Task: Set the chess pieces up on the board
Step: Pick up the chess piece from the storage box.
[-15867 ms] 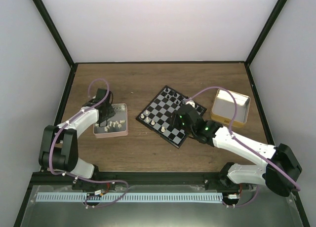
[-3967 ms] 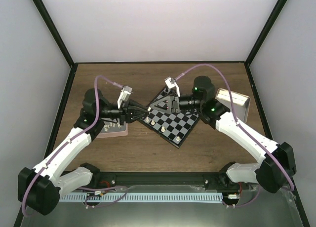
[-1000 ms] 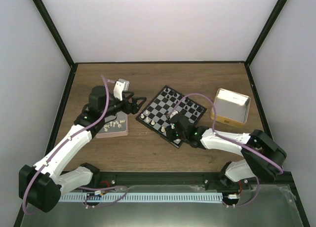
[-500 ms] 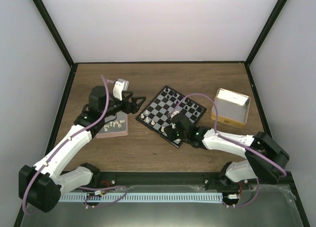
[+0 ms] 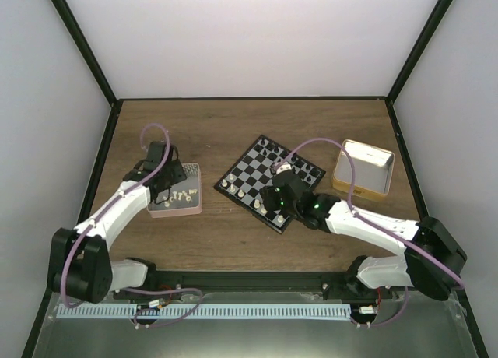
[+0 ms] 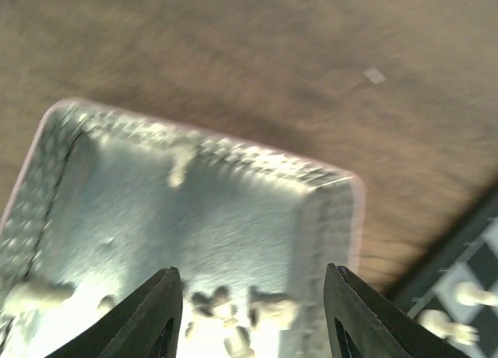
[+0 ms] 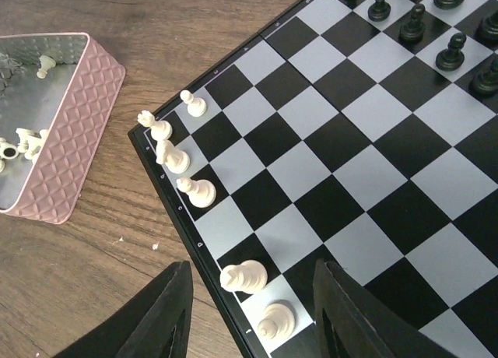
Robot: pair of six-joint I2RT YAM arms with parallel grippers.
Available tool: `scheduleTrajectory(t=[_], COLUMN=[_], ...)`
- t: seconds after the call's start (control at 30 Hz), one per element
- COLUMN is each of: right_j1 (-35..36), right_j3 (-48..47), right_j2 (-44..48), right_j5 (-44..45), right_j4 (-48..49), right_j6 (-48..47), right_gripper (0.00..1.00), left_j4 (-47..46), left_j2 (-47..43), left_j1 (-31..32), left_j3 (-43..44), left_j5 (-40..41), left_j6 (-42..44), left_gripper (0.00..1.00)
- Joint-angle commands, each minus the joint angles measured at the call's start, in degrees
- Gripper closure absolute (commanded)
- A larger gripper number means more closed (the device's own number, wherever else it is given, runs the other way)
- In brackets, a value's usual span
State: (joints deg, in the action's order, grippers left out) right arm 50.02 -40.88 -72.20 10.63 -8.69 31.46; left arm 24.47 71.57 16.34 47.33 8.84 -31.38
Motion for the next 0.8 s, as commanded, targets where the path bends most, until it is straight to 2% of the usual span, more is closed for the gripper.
scheduleTrajectory(t=[0.0,0.2,0.4,0.47,0.77], right_j1=[0.4,0.3,0.4,0.4,0.4], right_j3=[-2.3,-2.2,-1.7,-1.3,-2.2], right_j2=[0.2,0.6,2.1,2.2,1.5], right_j5=[0.9,-0.1,0.5,0.6,0.5], right_j4=[-1.8,-1.6,-2.1,-1.7,-1.6], right_j6=[1.9,2.2,2.8,2.9,2.4], right_gripper=[0.56,0.57,0.58,0.58,0.59], left_j4=[2.9,-0.7,-3.5,-4.8,-9.6], left_j2=[3.3,12.2,18.4,19.7,23.9], left_j1=[-3.9,-8.7,-10.1,-10.1,-10.3], left_j3=[-1.7,1.6,2.7,2.9,2.6], left_j5=[0.7,-3.8,-4.9,-5.8,-1.8], left_j6=[-3.4,-2.6,-1.8,-1.6,-1.5], left_gripper=[0.48,0.47,0.60,0.62,0.67])
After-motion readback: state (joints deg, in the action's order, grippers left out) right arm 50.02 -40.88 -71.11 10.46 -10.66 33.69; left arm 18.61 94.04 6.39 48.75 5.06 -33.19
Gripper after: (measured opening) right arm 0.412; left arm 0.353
